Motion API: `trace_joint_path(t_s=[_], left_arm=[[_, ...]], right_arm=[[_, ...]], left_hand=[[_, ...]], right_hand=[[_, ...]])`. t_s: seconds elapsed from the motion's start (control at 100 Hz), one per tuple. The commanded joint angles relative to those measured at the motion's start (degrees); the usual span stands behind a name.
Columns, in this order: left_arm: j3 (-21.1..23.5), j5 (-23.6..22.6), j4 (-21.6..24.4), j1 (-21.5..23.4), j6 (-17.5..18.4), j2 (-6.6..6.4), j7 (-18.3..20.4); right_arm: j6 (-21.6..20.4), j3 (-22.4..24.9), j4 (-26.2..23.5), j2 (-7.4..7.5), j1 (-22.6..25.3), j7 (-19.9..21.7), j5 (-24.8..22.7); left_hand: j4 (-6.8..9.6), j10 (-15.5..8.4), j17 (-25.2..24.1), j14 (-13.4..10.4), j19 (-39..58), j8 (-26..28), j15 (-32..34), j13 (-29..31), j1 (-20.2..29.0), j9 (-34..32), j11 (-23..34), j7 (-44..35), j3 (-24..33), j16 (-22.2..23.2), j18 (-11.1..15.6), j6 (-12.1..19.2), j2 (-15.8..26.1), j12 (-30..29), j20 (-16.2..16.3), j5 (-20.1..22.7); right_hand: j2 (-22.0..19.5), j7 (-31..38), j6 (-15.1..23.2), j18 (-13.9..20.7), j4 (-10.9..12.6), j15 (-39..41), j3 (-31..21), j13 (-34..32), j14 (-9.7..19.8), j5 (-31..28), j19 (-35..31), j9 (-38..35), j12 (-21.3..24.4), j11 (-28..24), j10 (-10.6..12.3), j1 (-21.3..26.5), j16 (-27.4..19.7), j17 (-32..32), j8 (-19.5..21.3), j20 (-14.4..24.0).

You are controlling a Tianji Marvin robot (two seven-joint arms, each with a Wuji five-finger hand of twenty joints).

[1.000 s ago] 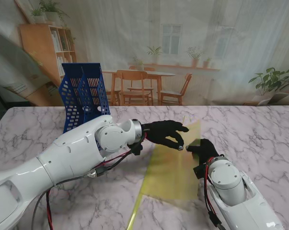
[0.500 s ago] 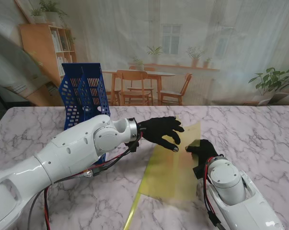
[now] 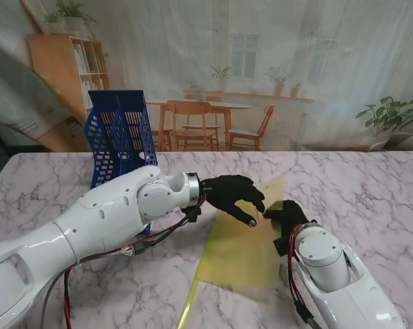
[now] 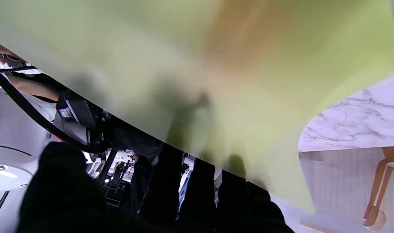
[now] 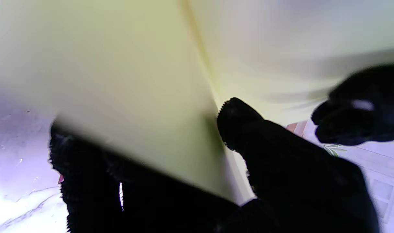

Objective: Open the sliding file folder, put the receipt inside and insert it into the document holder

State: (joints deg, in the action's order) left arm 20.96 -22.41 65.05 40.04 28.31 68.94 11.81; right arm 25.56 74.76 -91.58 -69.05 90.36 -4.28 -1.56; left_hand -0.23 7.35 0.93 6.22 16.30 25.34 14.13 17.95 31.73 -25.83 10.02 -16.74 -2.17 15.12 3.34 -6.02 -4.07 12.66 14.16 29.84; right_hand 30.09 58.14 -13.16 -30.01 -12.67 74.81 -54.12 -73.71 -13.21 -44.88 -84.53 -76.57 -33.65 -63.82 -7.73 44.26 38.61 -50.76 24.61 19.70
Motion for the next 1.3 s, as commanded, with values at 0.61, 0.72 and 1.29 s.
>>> trace_joint_path(t_s=[0.61,0.72,1.29], left_arm=[[-1.8,-6.3,0.6,-2.3,1.6,-0.63,0.1],[-2.5,-6.7,0.2,-2.7,1.1,-0.34,-0.1],[-4.6,-10.5,-1.7,-4.2,2.3,0.54,-2.6]], right_arm=[[1.3,0.0,0.2,-0.12,-0.3,0.8,1.0],[1.4,0.0,0.3,-0.06,-0.4,1.1,1.2],[1.5,0.2,0.4,-0.05,-0.5,1.6,2.0]], left_hand=[[9.24,-8.8,-1.9,-3.1,14.5,-3.0,-0.6,-1.3,24.0,3.5,2.5,1.1,26.1,1.9,0.2,7.6,-12.5,-0.7,2.0,1.4],[3.15,-9.6,-1.9,-4.0,16.8,1.0,0.4,-0.9,29.0,1.9,3.4,-6.5,28.7,1.4,1.1,7.9,-12.3,-0.2,3.0,6.4],[-0.04,-10.7,-0.5,-7.4,-17.2,-1.5,-2.1,-8.2,27.3,4.0,2.5,-7.2,13.8,-0.8,8.5,8.9,-15.7,-0.7,-10.7,10.1]], right_hand=[[-1.0,0.4,3.3,-0.7,-0.6,3.4,-1.7,-1.0,0.6,-1.0,-1.5,0.2,-0.8,-0.3,-0.9,3.3,0.5,-0.5,1.2,-0.4],[-1.1,0.4,3.3,-0.9,-0.5,3.5,-1.7,-1.0,0.6,-1.0,-1.5,0.2,-0.8,-0.3,-0.9,3.4,0.6,-0.6,1.2,-0.4],[-1.3,0.3,3.2,-0.9,-0.5,3.7,-1.5,-1.0,0.5,-0.9,-1.7,0.2,-0.8,-0.4,-1.1,3.4,0.6,-0.6,1.2,-0.4]])
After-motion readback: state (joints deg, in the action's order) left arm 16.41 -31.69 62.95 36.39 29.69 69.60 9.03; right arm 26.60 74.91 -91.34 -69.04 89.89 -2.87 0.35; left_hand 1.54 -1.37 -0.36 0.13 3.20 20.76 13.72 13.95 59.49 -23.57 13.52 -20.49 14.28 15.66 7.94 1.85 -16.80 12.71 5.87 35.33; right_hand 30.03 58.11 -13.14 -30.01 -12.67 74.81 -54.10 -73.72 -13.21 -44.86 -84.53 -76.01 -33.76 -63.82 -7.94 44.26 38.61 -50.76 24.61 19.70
